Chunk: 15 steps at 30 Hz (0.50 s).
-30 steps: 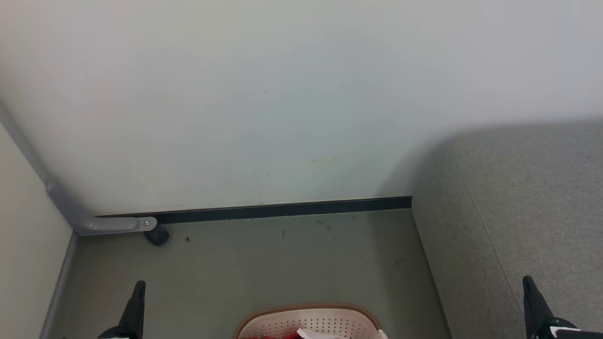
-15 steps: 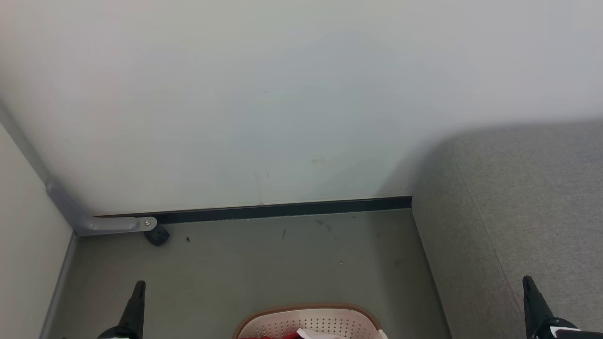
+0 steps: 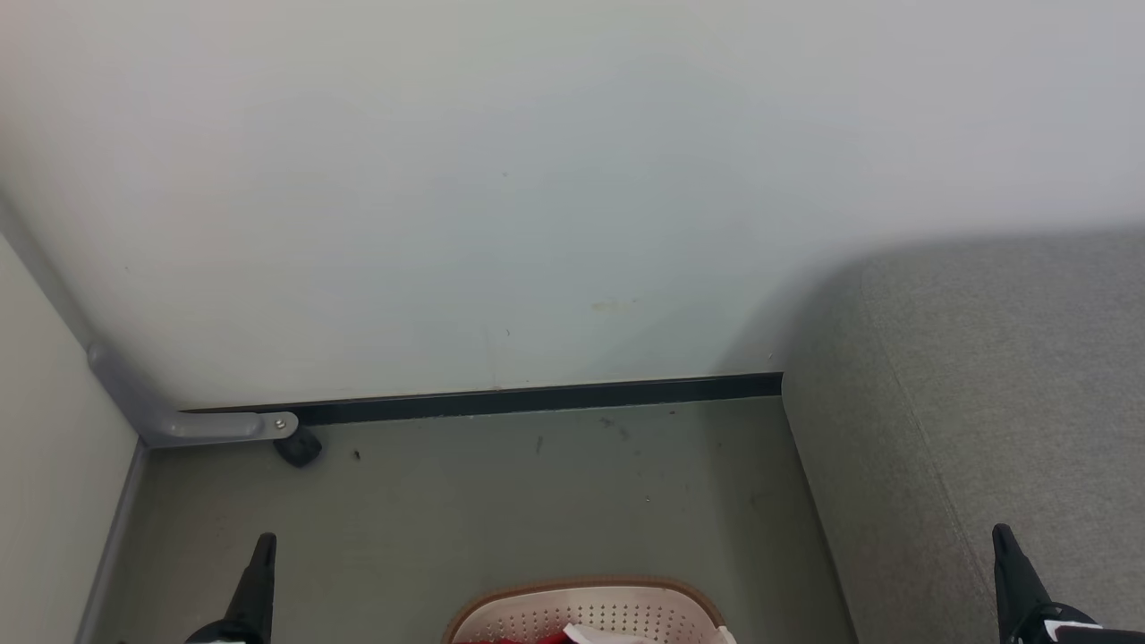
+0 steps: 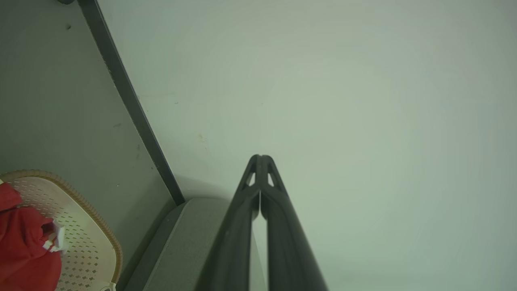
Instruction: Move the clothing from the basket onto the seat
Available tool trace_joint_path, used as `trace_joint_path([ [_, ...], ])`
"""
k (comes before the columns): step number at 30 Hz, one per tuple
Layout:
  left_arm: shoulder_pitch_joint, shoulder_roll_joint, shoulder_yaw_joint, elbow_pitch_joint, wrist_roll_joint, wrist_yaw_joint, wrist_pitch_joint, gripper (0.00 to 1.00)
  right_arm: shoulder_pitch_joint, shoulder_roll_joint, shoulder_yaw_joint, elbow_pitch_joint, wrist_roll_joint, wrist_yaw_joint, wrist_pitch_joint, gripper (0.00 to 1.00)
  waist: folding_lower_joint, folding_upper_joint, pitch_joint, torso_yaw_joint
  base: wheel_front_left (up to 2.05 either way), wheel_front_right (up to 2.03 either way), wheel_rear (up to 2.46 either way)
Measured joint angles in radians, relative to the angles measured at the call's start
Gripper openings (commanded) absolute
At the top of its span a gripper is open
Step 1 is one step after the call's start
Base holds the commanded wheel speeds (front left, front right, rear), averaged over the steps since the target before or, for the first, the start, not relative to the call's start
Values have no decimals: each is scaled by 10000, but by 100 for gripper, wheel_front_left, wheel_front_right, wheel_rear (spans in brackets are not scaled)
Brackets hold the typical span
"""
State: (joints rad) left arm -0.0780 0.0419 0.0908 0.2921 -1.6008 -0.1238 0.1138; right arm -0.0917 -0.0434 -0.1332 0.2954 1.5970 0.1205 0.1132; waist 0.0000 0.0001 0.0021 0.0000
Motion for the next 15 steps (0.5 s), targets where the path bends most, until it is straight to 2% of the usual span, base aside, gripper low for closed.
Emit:
trace_joint_path([
  [15, 0, 0, 0, 0, 0, 0, 0, 0, 0, 0, 0, 0, 0, 0, 0, 0, 0, 0, 0, 0, 0, 0, 0],
])
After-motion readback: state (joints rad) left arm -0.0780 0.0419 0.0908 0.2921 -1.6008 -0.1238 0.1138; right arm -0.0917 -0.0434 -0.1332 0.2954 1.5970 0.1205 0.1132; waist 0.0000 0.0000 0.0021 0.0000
